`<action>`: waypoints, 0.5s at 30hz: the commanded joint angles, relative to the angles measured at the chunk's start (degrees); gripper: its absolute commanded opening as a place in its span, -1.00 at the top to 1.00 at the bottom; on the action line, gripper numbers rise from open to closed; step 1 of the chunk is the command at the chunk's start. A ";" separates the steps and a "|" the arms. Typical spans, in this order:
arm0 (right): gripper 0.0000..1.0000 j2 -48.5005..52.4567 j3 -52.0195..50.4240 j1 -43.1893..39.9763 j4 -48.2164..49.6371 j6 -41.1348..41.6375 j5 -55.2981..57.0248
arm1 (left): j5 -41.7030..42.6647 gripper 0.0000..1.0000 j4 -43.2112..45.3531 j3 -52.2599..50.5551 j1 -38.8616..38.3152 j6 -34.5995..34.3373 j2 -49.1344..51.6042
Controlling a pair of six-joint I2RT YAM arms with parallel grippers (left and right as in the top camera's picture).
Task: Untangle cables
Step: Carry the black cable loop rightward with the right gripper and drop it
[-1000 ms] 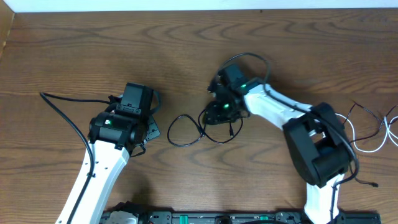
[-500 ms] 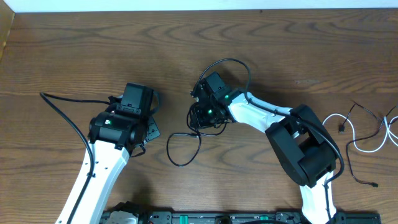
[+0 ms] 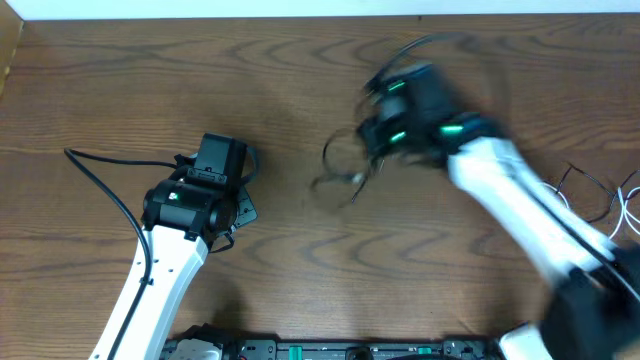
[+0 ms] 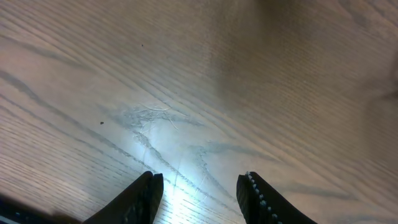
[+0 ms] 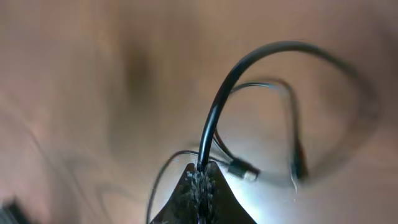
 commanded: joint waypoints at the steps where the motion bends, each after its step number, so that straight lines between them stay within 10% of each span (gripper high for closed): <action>1: 0.98 -10.47 0.48 -9.14 0.07 -2.49 6.10 | -0.72 0.11 -0.15 0.50 0.28 -0.31 -0.42; 15: 0.98 -20.02 0.46 -45.05 -0.20 -9.18 13.60 | -0.72 0.10 -0.11 0.50 0.28 -0.31 -0.42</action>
